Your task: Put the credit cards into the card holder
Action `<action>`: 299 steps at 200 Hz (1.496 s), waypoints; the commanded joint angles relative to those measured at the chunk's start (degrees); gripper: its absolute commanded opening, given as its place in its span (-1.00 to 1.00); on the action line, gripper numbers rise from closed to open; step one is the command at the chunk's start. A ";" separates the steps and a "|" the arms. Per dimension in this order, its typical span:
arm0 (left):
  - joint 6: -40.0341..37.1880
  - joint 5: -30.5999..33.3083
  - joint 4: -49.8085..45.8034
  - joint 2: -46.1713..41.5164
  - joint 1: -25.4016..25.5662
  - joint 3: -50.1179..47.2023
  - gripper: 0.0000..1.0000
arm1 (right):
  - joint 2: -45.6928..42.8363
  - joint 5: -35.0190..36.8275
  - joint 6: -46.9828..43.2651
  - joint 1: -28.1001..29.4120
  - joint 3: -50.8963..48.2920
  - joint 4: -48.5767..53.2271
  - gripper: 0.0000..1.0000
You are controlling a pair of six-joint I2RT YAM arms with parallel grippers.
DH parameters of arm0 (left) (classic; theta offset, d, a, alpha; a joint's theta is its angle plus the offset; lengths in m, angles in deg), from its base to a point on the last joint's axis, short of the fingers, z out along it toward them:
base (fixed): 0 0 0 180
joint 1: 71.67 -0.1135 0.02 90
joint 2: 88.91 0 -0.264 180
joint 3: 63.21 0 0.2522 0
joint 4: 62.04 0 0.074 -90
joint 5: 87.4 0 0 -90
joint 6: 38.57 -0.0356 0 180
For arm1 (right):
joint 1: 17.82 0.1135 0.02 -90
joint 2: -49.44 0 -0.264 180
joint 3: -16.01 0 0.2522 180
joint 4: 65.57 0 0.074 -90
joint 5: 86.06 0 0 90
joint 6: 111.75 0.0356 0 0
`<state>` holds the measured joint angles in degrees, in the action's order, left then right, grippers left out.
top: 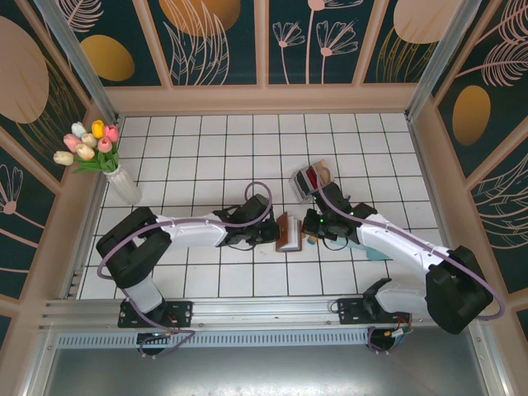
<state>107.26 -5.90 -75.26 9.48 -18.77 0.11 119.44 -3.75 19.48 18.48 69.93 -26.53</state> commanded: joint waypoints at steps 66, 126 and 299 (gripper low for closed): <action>-2.57 -3.54 0.28 7.97 0.27 4.47 -0.42 | 0.36 -4.32 1.35 -0.35 -2.17 -5.99 -0.95; -3.89 -4.34 -0.45 9.46 0.43 4.39 -0.29 | 5.58 -4.04 1.10 -0.43 -1.92 -6.82 -0.96; -3.67 -4.01 0.26 8.55 0.43 3.39 -0.21 | 13.14 -4.57 -1.92 -0.04 -3.52 -6.30 -1.00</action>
<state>103.74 -10.22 -73.47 16.26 -18.83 4.57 129.87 -6.76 19.33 17.97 68.38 -35.54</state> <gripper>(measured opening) 0.407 0.059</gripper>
